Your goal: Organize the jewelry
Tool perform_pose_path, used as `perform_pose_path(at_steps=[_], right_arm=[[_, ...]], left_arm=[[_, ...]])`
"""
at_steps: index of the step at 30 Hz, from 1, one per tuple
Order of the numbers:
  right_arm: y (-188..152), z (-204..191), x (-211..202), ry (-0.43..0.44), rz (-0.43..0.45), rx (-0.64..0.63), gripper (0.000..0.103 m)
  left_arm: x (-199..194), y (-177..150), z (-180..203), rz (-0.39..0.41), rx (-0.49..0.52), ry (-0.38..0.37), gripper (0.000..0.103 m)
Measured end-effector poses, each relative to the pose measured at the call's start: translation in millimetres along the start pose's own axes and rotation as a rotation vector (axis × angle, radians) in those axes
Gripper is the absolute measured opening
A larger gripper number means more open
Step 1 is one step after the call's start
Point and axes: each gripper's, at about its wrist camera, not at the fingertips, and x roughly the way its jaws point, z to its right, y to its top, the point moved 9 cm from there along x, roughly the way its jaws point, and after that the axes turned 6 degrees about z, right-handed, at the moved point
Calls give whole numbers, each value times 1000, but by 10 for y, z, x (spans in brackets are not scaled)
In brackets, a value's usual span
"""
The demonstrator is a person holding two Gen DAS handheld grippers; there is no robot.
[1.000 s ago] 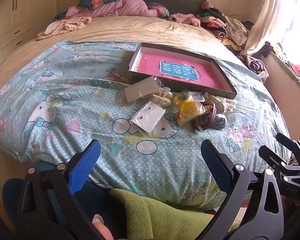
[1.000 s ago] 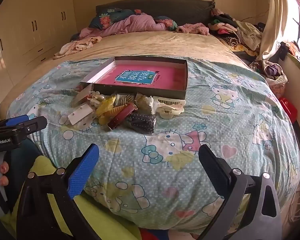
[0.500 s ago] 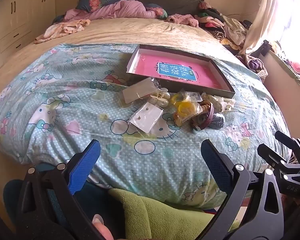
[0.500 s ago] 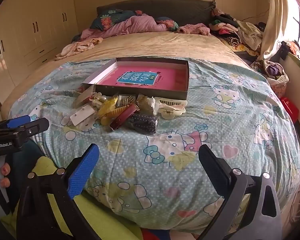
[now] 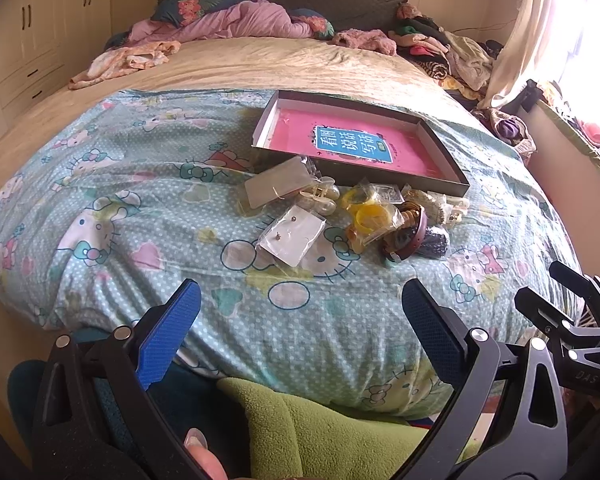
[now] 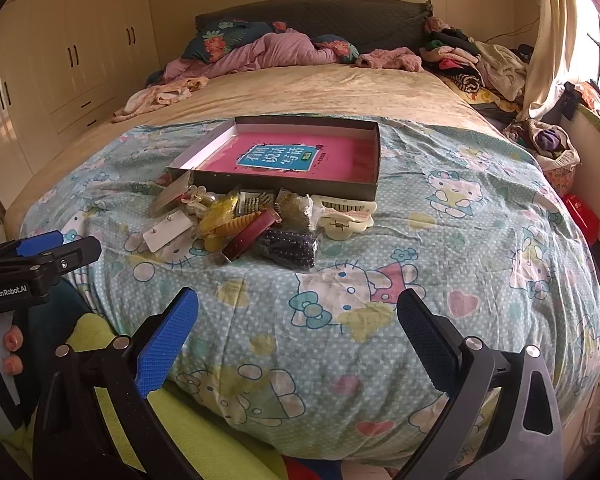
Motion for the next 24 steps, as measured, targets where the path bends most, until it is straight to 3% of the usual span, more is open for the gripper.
perform_pose_path(at_steps=[24], right_arm=[[10,-33,40,22,-4,-3,99]], left_arm=[[11,10,-7,1,10,5,94]])
